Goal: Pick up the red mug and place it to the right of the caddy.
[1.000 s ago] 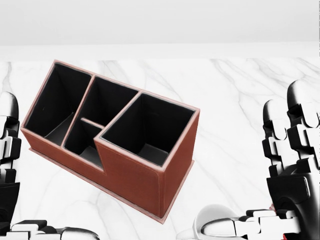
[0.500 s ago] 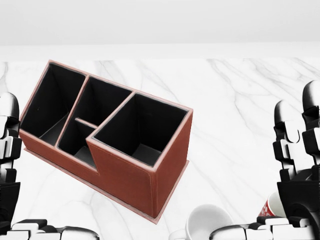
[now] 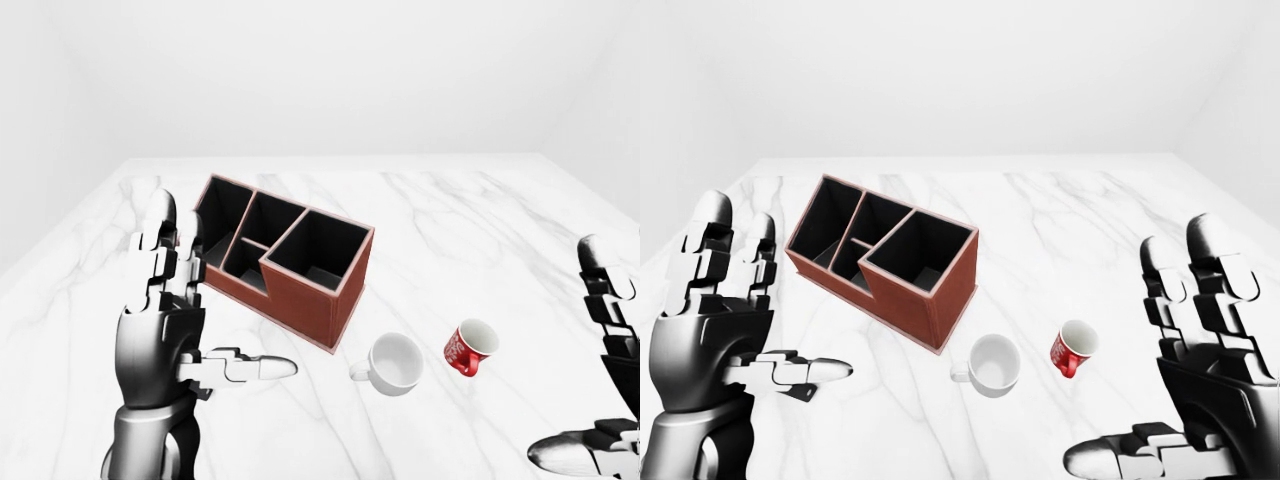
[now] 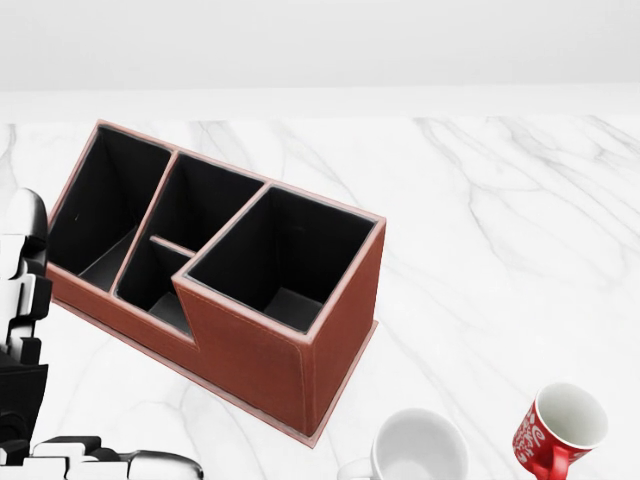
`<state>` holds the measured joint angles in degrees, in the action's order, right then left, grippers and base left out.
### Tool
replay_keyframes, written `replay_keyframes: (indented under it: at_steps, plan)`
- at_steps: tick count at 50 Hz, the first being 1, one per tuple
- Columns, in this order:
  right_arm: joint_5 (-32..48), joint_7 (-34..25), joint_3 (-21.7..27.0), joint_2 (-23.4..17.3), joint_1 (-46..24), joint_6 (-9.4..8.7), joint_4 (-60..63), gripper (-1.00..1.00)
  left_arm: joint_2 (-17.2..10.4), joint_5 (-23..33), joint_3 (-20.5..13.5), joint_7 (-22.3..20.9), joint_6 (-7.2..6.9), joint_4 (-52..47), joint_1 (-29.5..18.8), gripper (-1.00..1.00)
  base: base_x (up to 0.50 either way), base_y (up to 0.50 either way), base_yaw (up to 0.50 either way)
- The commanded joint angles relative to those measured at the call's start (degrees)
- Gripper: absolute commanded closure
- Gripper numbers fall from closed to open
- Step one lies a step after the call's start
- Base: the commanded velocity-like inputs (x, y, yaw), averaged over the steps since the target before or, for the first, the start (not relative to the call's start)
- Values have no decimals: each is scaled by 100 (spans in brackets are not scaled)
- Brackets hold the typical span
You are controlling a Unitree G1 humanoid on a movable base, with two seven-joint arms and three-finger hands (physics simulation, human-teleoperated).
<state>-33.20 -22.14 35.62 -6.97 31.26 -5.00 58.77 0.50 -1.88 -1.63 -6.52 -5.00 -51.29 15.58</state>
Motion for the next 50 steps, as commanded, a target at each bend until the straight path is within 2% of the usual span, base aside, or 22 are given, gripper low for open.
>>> replay_keyframes:
  at_steps: [1,4,5,9,11,18,21,26,33,38,42,50]
  plan:
    - [-1015,-179,1192,-708,97,0,123,-100,18,-33,-95,-30,0,-10,-36,-100,0,0,0]
    - [-596,-364,1212,-635,-221,0,123,-100,20,10,-31,-18,0,-35,-16,-100,0,0,0]
    - [-410,-428,1270,-685,-363,0,123,-100,20,10,-29,-23,0,-1,0,-100,0,0,0]
    - [-524,-562,1728,-916,-772,0,123,-100,17,-1,-55,-26,0,-23,-8,-100,0,0,0]
    - [-243,-700,1827,-976,-1066,0,123,-100,21,13,-39,-20,0,-8,-6,-100,0,0,0]
    - [498,-1434,2037,-823,-1721,0,123,-100,14,16,-35,-16,0,-19,-3,-100,0,0,0]
    - [1138,-1786,2016,-600,-1968,0,123,-100,16,13,-51,-13,0,15,-29,-100,0,0,0]
    - [1718,-1786,2177,-551,-2327,0,81,-100,24,24,-35,-13,0,28,15,-100,0,0,0]
    - [2401,-1786,2028,-440,-2334,0,-309,-100,22,-22,-115,-26,0,-44,-47,-100,0,0,0]
    - [2574,-1786,1989,-507,-2426,0,-297,-100,28,20,-58,-7,0,-88,-21,-100,0,0,0]
    - [2862,-1786,1779,-518,-2455,0,-410,-100,24,-8,-87,-24,0,-109,-25,-100,0,0,0]
    - [3145,-1786,1744,-560,-2482,0,-430,-100,27,-9,-87,-28,0,-107,-32,-100,0,0,0]
